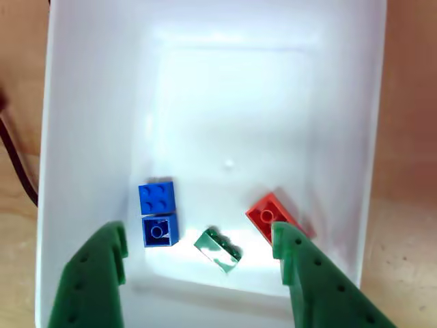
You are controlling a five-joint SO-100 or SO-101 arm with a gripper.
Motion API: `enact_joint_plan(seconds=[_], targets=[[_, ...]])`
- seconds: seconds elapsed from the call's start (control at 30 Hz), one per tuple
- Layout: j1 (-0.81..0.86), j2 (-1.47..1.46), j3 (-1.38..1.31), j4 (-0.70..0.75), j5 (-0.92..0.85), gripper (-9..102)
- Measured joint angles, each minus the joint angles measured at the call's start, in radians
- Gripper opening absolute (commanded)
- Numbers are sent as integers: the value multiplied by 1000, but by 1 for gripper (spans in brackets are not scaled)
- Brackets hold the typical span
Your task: Put all lego bricks in the bin.
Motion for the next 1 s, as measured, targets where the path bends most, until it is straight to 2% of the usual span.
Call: enact_joint_plan(seconds=[0.17,0.23,0.43,0.53,0.67,0.83,1.0], targets=[[252,256,104,-8,-44,26],[288,344,176,-31,-72,25],[583,747,931,-275,-403,24],[698,736,1163,-425,-480,25],[747,709,1169,-561,-499,24],[807,370,1069,-782,-495,26],[867,169,983,-913,-517,26]])
